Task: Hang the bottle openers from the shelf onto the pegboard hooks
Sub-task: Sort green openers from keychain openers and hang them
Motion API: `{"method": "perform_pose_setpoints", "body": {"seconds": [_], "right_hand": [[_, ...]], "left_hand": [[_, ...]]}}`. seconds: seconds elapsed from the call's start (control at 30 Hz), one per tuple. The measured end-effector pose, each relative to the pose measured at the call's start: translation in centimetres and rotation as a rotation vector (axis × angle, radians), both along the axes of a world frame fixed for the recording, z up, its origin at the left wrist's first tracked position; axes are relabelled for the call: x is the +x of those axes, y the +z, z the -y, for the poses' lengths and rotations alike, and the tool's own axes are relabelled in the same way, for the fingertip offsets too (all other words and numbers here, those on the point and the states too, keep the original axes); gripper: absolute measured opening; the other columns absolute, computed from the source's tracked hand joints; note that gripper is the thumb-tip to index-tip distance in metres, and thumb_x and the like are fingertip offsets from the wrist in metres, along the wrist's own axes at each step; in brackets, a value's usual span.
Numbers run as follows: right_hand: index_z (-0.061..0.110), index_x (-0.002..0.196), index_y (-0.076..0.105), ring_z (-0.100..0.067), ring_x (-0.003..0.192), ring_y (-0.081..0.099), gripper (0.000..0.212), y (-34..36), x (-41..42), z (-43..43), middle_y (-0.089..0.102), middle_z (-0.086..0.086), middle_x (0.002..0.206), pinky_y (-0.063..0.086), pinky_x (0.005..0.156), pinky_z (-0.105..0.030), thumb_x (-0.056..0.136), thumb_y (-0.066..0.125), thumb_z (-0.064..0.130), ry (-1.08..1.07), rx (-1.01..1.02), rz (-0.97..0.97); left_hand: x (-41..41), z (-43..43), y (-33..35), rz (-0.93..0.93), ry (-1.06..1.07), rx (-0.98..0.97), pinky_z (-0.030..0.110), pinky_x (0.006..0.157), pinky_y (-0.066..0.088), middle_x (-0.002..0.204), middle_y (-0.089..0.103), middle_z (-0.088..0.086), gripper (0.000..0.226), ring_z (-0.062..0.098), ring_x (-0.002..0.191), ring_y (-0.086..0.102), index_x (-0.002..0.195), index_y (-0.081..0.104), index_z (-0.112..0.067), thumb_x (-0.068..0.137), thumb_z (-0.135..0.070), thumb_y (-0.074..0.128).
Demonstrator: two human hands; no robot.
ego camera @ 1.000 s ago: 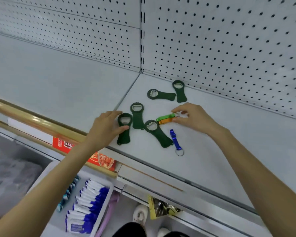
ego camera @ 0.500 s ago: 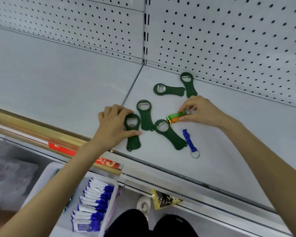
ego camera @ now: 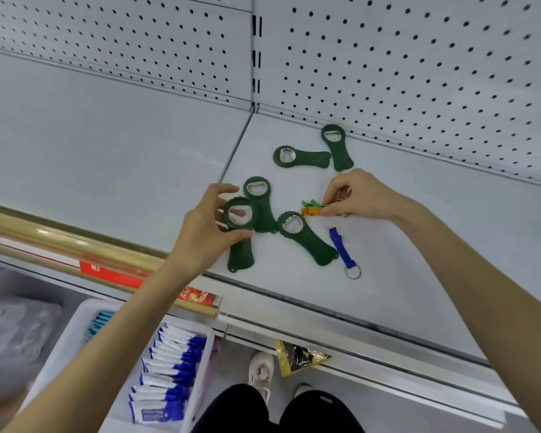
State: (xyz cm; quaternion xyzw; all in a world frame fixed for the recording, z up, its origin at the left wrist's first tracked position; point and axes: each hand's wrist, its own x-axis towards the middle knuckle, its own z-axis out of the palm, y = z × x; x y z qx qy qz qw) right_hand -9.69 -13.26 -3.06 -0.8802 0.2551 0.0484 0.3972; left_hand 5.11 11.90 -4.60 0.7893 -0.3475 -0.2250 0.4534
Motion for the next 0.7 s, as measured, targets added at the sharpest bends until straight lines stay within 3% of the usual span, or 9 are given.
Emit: {"method": "perform_pose_setpoints", "body": {"seconds": [0.07,0.13,0.23,0.3,0.47,0.53,0.7], "right_hand": [[0.019,0.075,0.070,-0.003,0.055,0.059,0.013,0.0,-0.2,-0.3,0.068,0.006,0.066,0.052,0.058,-0.018,0.072,0.082,0.016,-0.006,0.037,0.001],[0.015,0.075,0.068,-0.004,0.051,0.058,0.014,0.0,-0.4,-0.6,0.066,0.008,0.059,0.051,0.055,-0.019,0.073,0.082,0.012,-0.016,0.068,0.016],[0.009,0.077,0.068,-0.010,0.054,0.059,0.012,-0.1,-0.7,-1.0,0.068,-0.002,0.066,0.052,0.056,-0.021,0.075,0.079,0.008,-0.052,0.098,0.055],[0.014,0.075,0.068,-0.007,0.059,0.060,0.011,0.1,-1.0,-1.1,0.068,0.001,0.071,0.049,0.058,-0.014,0.078,0.077,0.009,-0.062,0.062,0.078],[0.018,0.083,0.063,0.002,0.071,0.060,0.010,1.6,-2.3,-1.3,0.064,0.007,0.082,0.044,0.061,-0.003,0.085,0.068,0.010,-0.177,0.063,0.176],[0.018,0.086,0.059,0.004,0.068,0.064,0.009,3.0,-3.7,-1.8,0.068,0.005,0.081,0.046,0.060,-0.006,0.090,0.063,0.010,-0.234,0.129,0.232],[0.016,0.086,0.062,-0.011,0.060,0.063,0.011,5.3,-11.3,-5.0,0.072,0.000,0.072,0.049,0.055,-0.020,0.092,0.059,0.007,-0.440,0.307,0.496]], "left_hand": [[-0.2,0.0,0.4,-0.074,0.024,-0.013,0.025,0.079,0.055,0.100,0.069,-0.002,0.061,0.016,0.084,0.068,0.119,0.050,-0.030,0.071,-0.011,0.082],[-0.5,0.0,0.9,-0.177,0.045,-0.046,0.027,0.081,0.054,0.096,0.073,0.001,0.040,0.018,0.085,0.069,0.105,0.063,-0.026,0.073,-0.009,0.080],[-1.0,0.2,1.6,-0.348,0.068,-0.130,0.016,0.076,0.051,0.089,0.075,0.005,0.020,0.015,0.084,0.067,0.086,0.073,-0.025,0.079,-0.007,0.073],[-1.4,0.6,2.1,-0.431,0.052,-0.191,0.012,0.074,0.051,0.087,0.076,-0.001,0.018,0.011,0.087,0.069,0.089,0.073,-0.019,0.082,-0.002,0.068],[-3.1,2.0,3.2,-0.553,-0.056,-0.251,0.028,0.077,0.058,0.099,0.074,0.015,0.017,0.022,0.095,0.071,0.107,0.062,-0.001,0.093,-0.002,0.055],[-4.2,2.6,3.7,-0.542,-0.098,-0.249,0.028,0.074,0.059,0.096,0.074,0.013,0.015,0.021,0.093,0.072,0.107,0.060,-0.004,0.095,-0.005,0.052],[-9.2,4.3,4.8,-0.552,-0.132,-0.238,0.030,0.068,0.060,0.091,0.076,0.002,0.017,0.017,0.089,0.073,0.113,0.057,-0.012,0.097,-0.013,0.051]]}}
